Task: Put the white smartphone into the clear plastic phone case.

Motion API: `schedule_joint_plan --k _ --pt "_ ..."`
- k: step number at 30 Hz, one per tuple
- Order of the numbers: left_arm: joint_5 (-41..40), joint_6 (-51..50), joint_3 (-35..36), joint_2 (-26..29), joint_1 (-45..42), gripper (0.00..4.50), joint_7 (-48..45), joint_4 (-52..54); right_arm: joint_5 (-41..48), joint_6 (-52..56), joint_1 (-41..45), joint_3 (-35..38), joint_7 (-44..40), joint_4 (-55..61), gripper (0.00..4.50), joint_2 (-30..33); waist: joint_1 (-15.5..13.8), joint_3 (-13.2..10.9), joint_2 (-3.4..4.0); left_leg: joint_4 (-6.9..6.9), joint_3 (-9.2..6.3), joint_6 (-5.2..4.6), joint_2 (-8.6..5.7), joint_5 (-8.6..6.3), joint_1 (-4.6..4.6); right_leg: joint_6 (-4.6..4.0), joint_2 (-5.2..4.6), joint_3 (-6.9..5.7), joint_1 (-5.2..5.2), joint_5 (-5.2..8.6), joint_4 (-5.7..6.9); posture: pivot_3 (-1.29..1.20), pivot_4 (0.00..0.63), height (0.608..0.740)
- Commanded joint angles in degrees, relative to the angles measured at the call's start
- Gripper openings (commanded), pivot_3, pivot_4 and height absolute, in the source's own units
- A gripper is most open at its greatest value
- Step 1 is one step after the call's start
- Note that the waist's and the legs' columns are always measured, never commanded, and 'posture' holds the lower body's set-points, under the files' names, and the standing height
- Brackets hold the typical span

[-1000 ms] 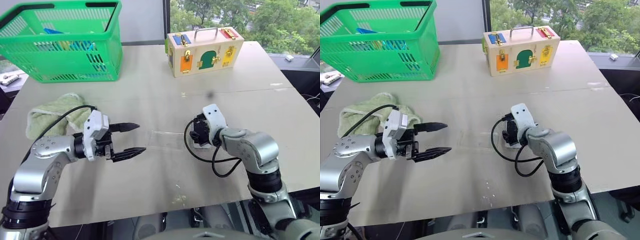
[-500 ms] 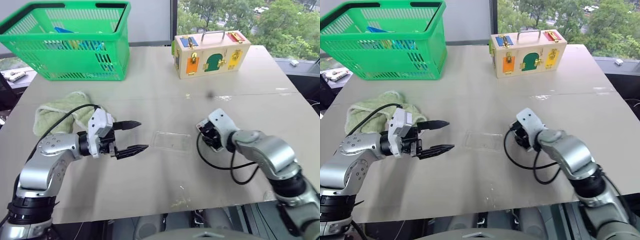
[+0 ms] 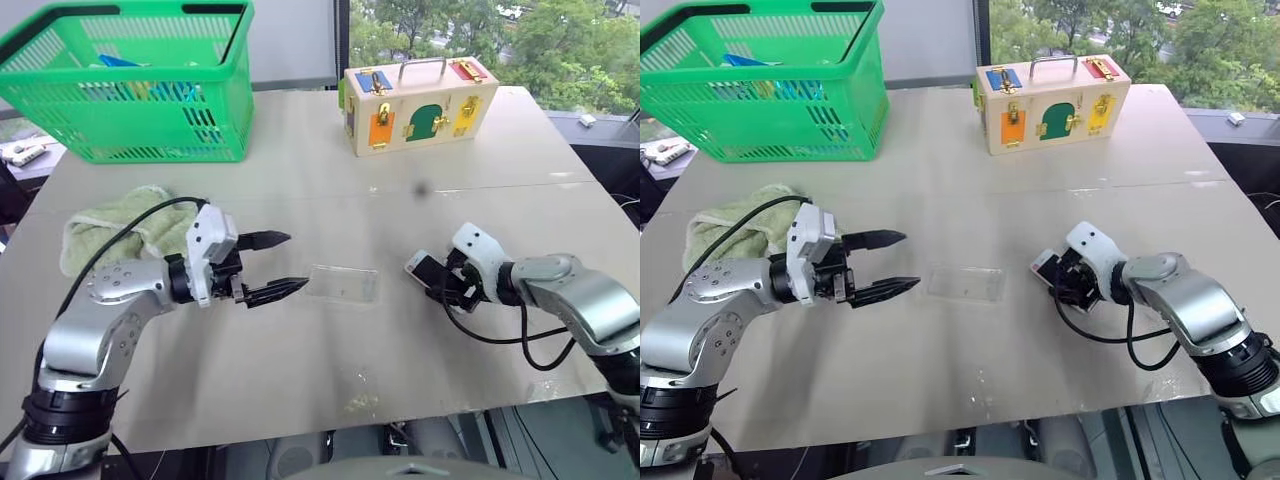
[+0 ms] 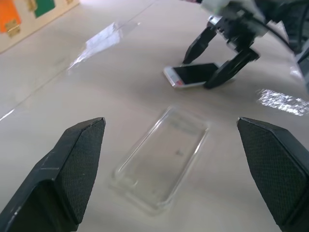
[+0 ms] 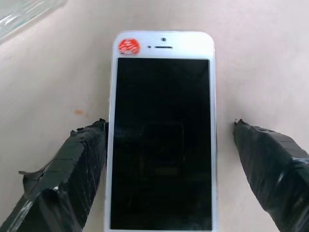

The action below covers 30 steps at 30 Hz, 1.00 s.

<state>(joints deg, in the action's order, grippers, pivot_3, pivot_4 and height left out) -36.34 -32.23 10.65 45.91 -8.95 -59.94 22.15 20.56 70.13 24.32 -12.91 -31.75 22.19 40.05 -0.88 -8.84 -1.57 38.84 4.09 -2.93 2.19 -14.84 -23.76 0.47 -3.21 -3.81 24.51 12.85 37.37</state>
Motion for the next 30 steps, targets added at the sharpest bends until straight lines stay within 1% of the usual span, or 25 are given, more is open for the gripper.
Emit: schedule_joint_plan --k 1,3,4,6,8,9,11,14,16,17,18,20,22,27,30 --pt "-3.58 -2.89 2.24 1.83 -0.21 4.50 0.68 4.00 1.37 11.78 -3.11 2.37 4.37 1.50 4.48 -5.30 -0.10 0.01 -0.01 0.00 -0.02 0.02 0.00 0.01 0.01 -0.01 0.00 -0.01 0.00 0.00 0.04 0.00 0.150 0.740" --pt "-5.10 -4.49 2.41 3.12 -0.49 4.50 0.05 4.58 1.12 13.67 -3.98 2.90 6.04 2.48 4.48 -7.69 -0.10 0.01 0.00 0.00 -0.05 0.05 0.00 0.03 0.01 -0.01 0.00 -0.03 0.02 0.01 0.10 0.00 0.150 0.740" --pt "-5.49 -4.85 2.21 3.86 -0.92 4.50 -0.60 4.61 0.65 13.77 -4.45 2.71 6.93 2.54 4.08 -8.48 -0.08 0.00 0.00 0.00 -0.06 0.06 0.00 0.03 0.01 -0.02 0.01 -0.04 0.03 0.01 0.11 0.00 0.150 0.740" --pt "-5.42 -4.47 1.07 5.17 -2.02 4.50 -2.48 4.22 0.05 12.89 -5.41 0.96 7.34 2.86 3.88 -7.68 -0.08 0.01 0.00 -0.01 -0.05 0.06 0.00 0.02 0.01 -0.02 0.03 -0.04 0.03 0.02 0.10 0.00 0.150 0.740" --pt "-5.64 -4.49 0.24 5.70 -3.20 4.50 -3.62 3.34 -0.20 11.83 -5.99 -0.05 7.10 3.29 2.98 -6.59 -0.15 0.02 -0.01 -0.05 -0.06 0.07 -0.01 0.02 -0.03 -0.03 0.09 -0.07 0.04 0.02 0.04 0.00 0.150 0.740" --pt "-5.95 -4.82 0.03 5.81 -3.77 4.50 -3.95 2.87 -0.25 11.38 -6.19 -0.23 6.93 3.50 2.89 -6.23 -0.13 0.02 -0.01 -0.12 -0.05 0.07 -0.04 0.02 -0.02 -0.02 0.11 -0.07 0.03 0.02 0.00 0.00 0.150 0.740" --pt "-5.64 -4.92 -0.69 5.65 -5.29 4.50 -4.23 1.67 -0.11 9.75 -6.61 0.31 6.34 4.15 2.89 -5.65 -0.14 0.02 -0.01 -0.17 -0.03 0.07 -0.05 0.02 -0.01 -0.01 0.11 -0.05 0.02 0.02 -0.06 0.00 0.150 0.740" --pt "-5.60 -5.19 -0.13 4.62 -5.74 4.50 -2.84 0.09 -0.13 1.92 -6.96 1.48 3.79 5.36 2.89 -4.47 -0.03 0.02 -0.01 -0.22 -0.02 0.07 -0.07 0.02 -0.02 0.00 0.20 -0.04 0.02 0.02 -0.16 0.00 0.150 0.740" --pt "-5.90 -5.74 0.76 4.24 -5.11 4.50 -1.69 -0.52 0.68 -2.05 -5.76 2.20 1.55 6.36 2.89 -4.28 0.16 -0.04 -0.04 -0.29 0.01 0.07 -0.07 0.02 -0.02 0.01 0.21 -0.02 0.02 0.01 -0.24 0.00 0.150 0.740" --pt "-5.58 -5.58 1.07 4.44 -4.50 4.50 -1.63 -0.71 1.53 -3.41 -4.36 2.61 0.40 6.58 2.89 -4.89 0.28 -0.07 -0.04 -0.31 0.03 0.07 -0.06 0.02 -0.02 0.22 0.25 0.00 0.05 -0.11 -0.24 0.00 0.150 0.740" --pt "-4.87 -5.14 1.25 4.80 -3.70 4.50 -1.79 -0.88 1.96 -4.18 -2.05 2.01 -0.80 6.55 2.89 -5.26 0.51 -0.12 -0.02 -0.32 0.04 0.07 -0.04 0.02 -0.03 0.22 0.27 0.01 0.06 -0.11 -0.25 0.00 0.150 0.740" --pt "-2.76 -3.40 1.67 4.99 -1.91 4.50 -1.35 -1.18 1.82 -5.46 3.94 -1.19 -3.20 5.34 2.89 -6.14 1.69 -0.29 0.11 -0.34 0.09 0.08 0.01 0.03 -0.02 0.22 0.34 0.08 0.12 -0.12 -0.23 0.00 0.150 0.740" --pt "-1.09 -2.14 1.76 4.74 -1.00 4.50 -0.42 -2.04 1.02 -6.36 9.65 -5.14 -5.28 2.67 2.88 -7.40 2.14 -0.49 0.18 -0.35 0.20 0.13 0.04 0.06 0.00 0.20 0.35 0.16 0.29 -0.13 -0.04 0.00 0.150 0.740" --pt "2.22 3.76 2.87 4.54 2.40 4.50 -2.52 -8.31 -2.05 -10.40 21.41 -16.19 -11.06 -6.30 2.82 -11.67 1.62 -0.60 0.23 -0.42 0.03 0.32 0.06 0.18 0.02 0.09 0.49 0.14 0.41 -0.07 0.31 0.00 0.150 0.740" --pt "3.99 8.54 4.01 4.10 5.17 4.50 -4.40 -12.31 -5.14 -13.16 25.44 -22.32 -13.66 -11.60 2.77 -13.58 1.65 -0.60 0.24 -0.43 0.12 0.34 0.04 0.20 -0.09 -0.13 0.42 0.15 0.54 -0.18 0.32 0.00 0.150 0.740"
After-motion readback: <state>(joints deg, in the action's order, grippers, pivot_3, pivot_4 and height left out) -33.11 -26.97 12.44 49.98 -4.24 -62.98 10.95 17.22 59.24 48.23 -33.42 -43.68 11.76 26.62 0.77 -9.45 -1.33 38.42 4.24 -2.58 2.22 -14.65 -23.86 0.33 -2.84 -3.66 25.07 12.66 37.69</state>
